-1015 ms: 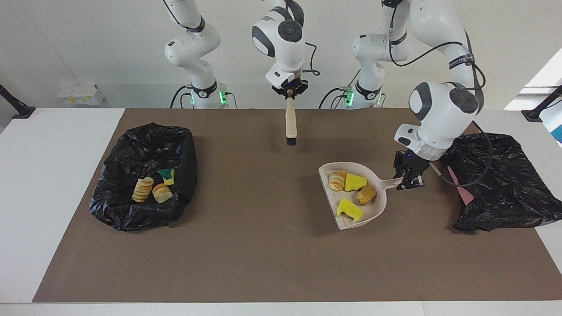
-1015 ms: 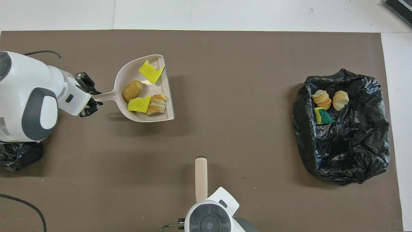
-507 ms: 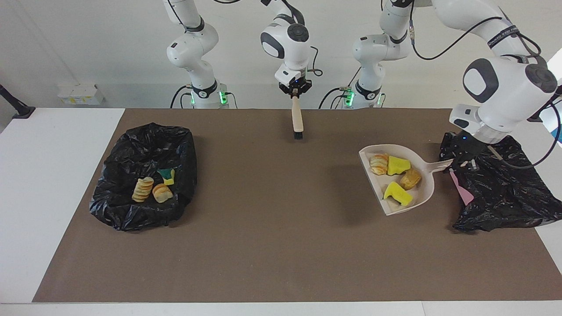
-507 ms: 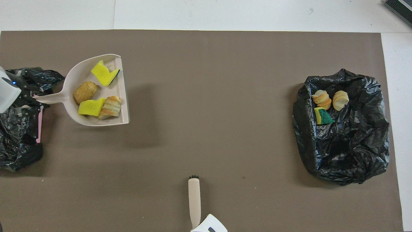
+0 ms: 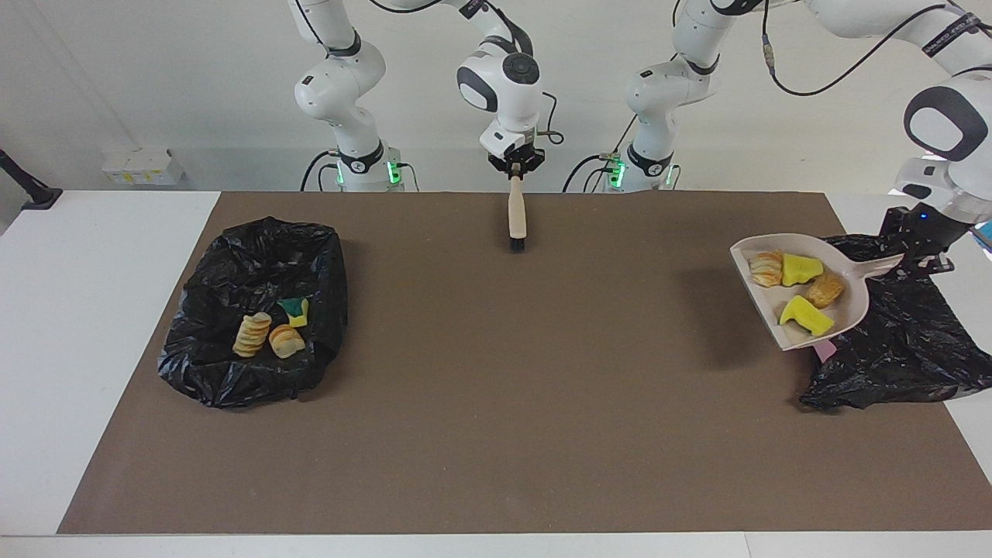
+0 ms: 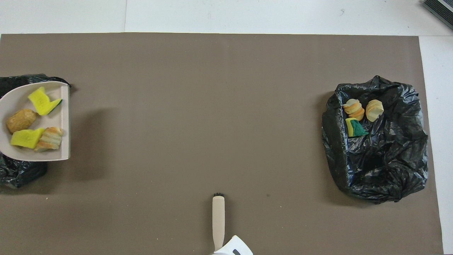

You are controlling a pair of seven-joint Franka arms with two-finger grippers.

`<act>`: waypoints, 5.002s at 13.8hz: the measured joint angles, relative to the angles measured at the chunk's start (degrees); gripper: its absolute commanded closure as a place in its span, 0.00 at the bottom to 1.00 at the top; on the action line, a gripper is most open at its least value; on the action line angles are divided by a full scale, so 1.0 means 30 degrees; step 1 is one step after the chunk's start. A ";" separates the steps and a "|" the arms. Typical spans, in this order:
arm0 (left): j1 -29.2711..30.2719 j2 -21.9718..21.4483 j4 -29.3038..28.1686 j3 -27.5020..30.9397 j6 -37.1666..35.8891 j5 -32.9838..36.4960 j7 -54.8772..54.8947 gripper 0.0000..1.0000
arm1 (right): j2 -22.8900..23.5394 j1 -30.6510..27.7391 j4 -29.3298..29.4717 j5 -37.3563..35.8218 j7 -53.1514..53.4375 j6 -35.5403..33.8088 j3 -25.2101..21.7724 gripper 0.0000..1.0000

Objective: Sweep and dump trash in bin

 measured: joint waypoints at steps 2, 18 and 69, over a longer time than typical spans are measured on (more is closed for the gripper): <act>0.1045 0.0004 0.0032 0.0006 0.1317 0.1524 0.0466 1.00 | 0.0250 0.0000 -0.0019 0.0039 -0.0001 0.0316 0.0000 0.75; -0.0455 -0.0082 0.0214 -0.0452 0.3387 1.7256 -0.4778 1.00 | -0.1075 -0.7413 0.6465 -0.1103 -0.0248 -0.6209 -0.0548 0.00; -2.0882 0.1944 -0.4143 -0.1188 0.3104 -0.3892 -4.5353 0.00 | 0.1910 -1.8592 1.7358 -0.5379 -1.2222 -1.3950 -0.0849 0.00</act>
